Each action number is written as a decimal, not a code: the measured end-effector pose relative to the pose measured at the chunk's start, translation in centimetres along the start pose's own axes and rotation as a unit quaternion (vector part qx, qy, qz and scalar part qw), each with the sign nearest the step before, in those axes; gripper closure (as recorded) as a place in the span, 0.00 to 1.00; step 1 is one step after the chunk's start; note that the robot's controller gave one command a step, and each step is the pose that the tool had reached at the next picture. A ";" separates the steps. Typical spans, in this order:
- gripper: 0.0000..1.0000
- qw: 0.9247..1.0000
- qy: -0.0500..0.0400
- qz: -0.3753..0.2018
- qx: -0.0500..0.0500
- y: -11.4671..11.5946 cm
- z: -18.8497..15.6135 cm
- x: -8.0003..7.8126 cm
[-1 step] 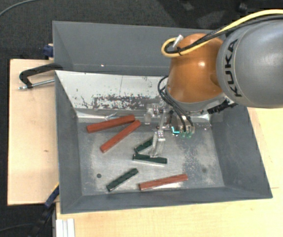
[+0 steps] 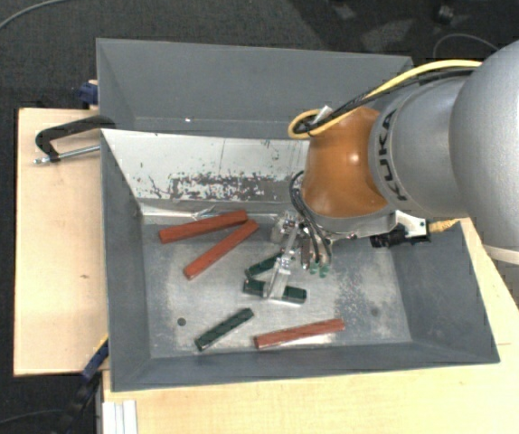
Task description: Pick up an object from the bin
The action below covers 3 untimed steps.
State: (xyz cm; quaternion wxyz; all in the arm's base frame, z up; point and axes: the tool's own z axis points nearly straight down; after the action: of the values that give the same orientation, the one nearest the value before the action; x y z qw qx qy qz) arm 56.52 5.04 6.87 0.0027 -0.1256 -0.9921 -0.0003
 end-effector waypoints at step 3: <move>0.00 1.000 -0.003 0.005 -0.001 5.4 -0.2 1.8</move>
Offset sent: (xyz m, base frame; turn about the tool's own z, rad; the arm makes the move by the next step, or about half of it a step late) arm 0.0000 0.0000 0.0000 0.0000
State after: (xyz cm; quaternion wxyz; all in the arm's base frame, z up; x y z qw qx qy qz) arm 56.12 10.70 7.10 -0.0004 -0.1301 -0.9915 -0.0007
